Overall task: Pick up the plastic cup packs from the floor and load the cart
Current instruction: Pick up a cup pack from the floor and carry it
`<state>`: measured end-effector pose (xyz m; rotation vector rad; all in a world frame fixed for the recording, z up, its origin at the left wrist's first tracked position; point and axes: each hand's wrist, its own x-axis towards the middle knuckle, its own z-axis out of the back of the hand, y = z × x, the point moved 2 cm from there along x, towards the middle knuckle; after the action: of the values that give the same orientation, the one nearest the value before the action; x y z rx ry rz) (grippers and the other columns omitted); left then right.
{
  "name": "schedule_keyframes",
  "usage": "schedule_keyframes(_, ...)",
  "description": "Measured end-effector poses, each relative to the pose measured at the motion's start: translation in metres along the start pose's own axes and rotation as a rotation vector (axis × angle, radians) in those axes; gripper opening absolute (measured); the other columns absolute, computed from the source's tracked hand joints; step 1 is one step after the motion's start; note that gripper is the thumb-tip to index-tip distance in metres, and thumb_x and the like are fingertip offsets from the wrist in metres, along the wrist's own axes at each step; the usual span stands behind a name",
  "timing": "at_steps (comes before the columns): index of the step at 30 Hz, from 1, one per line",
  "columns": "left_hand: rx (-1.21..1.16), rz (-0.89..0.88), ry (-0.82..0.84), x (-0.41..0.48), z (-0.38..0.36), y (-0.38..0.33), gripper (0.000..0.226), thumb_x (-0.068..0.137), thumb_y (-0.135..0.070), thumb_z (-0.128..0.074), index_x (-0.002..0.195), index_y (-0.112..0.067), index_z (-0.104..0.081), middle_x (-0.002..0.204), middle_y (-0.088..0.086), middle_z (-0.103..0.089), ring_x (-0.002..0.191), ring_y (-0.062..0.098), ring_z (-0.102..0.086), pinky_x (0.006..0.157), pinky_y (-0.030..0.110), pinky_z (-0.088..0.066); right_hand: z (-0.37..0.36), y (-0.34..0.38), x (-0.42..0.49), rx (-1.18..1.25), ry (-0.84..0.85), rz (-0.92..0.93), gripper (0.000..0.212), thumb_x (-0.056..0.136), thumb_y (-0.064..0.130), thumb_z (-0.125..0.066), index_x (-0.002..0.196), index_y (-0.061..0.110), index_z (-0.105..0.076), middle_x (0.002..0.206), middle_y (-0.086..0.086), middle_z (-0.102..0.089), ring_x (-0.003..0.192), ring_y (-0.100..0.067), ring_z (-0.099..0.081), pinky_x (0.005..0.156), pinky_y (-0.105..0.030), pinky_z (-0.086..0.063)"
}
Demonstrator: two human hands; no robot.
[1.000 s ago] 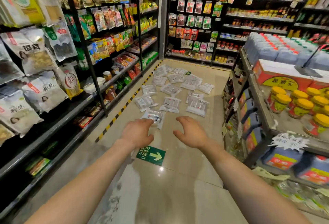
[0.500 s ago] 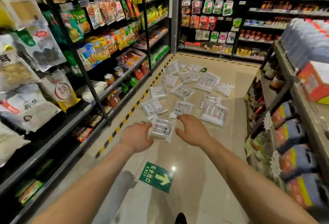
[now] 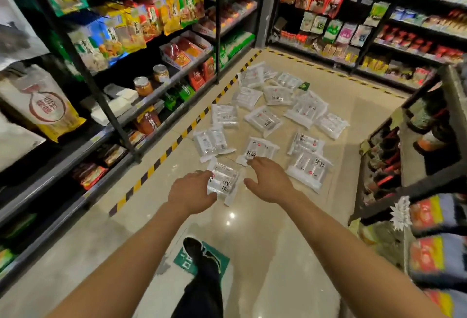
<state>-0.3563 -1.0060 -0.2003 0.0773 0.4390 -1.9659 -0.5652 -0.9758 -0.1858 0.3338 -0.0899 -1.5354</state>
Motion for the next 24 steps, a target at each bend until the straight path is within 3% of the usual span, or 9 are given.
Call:
schedule_keyframes(5,-0.081,0.075,0.036,0.109,-0.012,0.044,0.053,0.088,-0.044,-0.055,0.136,-0.025,-0.044,0.133,0.0,-0.053,0.116,0.024,-0.054,0.087,0.034,-0.042,-0.024,-0.018,0.115,-0.023,0.087,0.047,0.056,0.091,0.04,-0.056,0.139,0.012,-0.046,0.135,-0.009,-0.053,0.124,-0.027,-0.046,0.099,-0.033,-0.038)
schedule_keyframes(11,-0.177,0.223,0.089,0.212,-0.037,0.107,0.056,0.088,-0.044,-0.055,0.139,-0.022,-0.043,0.133,0.004,-0.054,0.117,0.028,-0.054,0.095,0.038,-0.045,-0.061,-0.035,0.254,-0.004,0.249,0.022,0.057,0.094,0.035,-0.055,0.144,0.012,-0.039,0.146,-0.008,-0.044,0.135,-0.027,-0.038,0.107,-0.035,-0.031)
schedule_keyframes(16,-0.261,0.39,0.167,0.252,-0.083,0.15,0.061,0.091,-0.046,-0.052,0.143,-0.018,-0.037,0.136,0.008,-0.051,0.12,0.03,-0.051,0.097,0.04,-0.043,-0.12,-0.041,0.327,0.03,0.378,0.018,0.059,0.093,0.033,-0.056,0.145,0.01,-0.038,0.147,-0.012,-0.044,0.136,-0.029,-0.038,0.105,-0.036,-0.034)
schedule_keyframes(20,-0.324,0.536,0.185,0.273,-0.131,0.168,0.059,0.089,-0.044,-0.052,0.14,-0.018,-0.039,0.125,0.008,-0.055,0.113,0.029,-0.054,0.088,0.036,-0.043,-0.176,-0.051,0.373,0.043,0.468,0.102,0.061,0.092,0.035,-0.054,0.144,0.008,-0.039,0.147,-0.013,-0.043,0.136,-0.029,-0.038,0.106,-0.039,-0.035)
schedule_keyframes(24,-0.412,0.69,0.22,0.309,-0.192,0.178,0.056,0.09,-0.044,-0.05,0.139,-0.018,-0.039,0.128,0.008,-0.054,0.114,0.029,-0.052,0.09,0.039,-0.046,-0.242,-0.087,0.428,0.066,0.561,0.173,0.063,0.093,0.037,-0.057,0.146,0.012,-0.036,0.15,-0.009,-0.04,0.138,-0.026,-0.034,0.109,-0.04,-0.035)
